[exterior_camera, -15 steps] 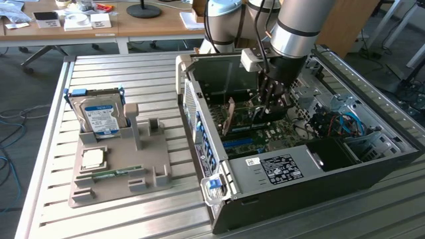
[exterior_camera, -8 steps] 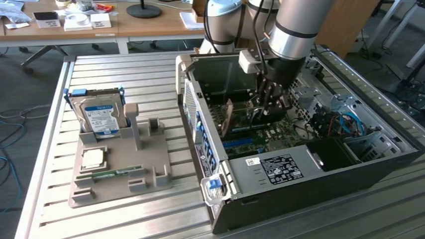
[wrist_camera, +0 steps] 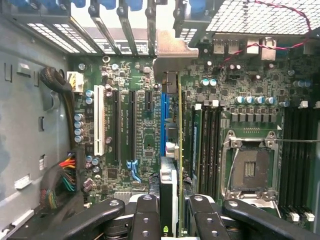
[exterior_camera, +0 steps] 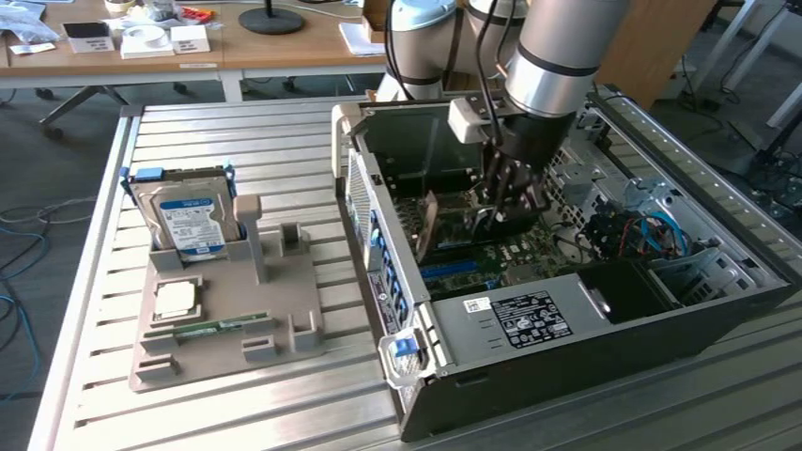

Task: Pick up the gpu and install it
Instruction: 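Insert the gpu into the slot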

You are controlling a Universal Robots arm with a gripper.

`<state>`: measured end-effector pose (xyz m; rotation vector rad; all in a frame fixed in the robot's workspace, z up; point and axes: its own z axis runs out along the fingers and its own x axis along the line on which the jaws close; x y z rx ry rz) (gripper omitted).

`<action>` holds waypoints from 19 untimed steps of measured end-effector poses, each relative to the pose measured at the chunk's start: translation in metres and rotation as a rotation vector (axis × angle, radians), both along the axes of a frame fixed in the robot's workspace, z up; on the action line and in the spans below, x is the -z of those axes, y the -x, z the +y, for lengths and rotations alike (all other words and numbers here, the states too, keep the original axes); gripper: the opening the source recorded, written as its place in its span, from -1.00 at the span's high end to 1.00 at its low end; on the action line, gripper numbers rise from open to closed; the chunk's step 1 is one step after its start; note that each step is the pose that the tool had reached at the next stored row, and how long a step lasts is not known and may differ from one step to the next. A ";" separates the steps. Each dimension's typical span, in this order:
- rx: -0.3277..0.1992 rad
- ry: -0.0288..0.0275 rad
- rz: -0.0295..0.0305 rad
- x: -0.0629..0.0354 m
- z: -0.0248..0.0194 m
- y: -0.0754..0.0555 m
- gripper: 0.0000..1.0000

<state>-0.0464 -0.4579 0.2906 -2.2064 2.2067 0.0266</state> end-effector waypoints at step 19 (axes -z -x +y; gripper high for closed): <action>0.000 0.0000 -0.0003 0.0098 -0.0024 0.006 0.46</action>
